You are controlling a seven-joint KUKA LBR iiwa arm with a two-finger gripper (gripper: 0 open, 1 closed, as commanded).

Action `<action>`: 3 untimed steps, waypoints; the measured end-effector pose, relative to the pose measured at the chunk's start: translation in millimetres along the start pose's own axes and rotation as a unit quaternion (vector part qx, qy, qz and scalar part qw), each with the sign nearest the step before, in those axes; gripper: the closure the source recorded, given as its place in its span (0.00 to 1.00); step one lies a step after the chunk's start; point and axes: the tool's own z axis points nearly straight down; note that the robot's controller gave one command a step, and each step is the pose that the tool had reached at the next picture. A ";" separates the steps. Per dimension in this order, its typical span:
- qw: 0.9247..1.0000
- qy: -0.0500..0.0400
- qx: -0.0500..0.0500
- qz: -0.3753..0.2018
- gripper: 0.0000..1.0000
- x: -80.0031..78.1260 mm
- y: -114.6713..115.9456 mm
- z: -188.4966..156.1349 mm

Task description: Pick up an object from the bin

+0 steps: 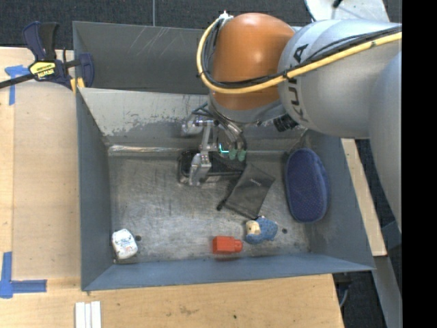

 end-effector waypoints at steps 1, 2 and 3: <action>0.999 -0.007 -0.001 -0.042 0.00 -18.8 -65.9 104.8; 0.999 -0.002 -0.004 0.045 0.00 -20.9 -68.0 112.0; 0.999 -0.002 -0.002 0.042 0.00 -21.0 -66.3 110.5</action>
Offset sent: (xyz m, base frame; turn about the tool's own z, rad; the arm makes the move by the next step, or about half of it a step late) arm 0.0173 -0.0726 -0.1180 -0.0841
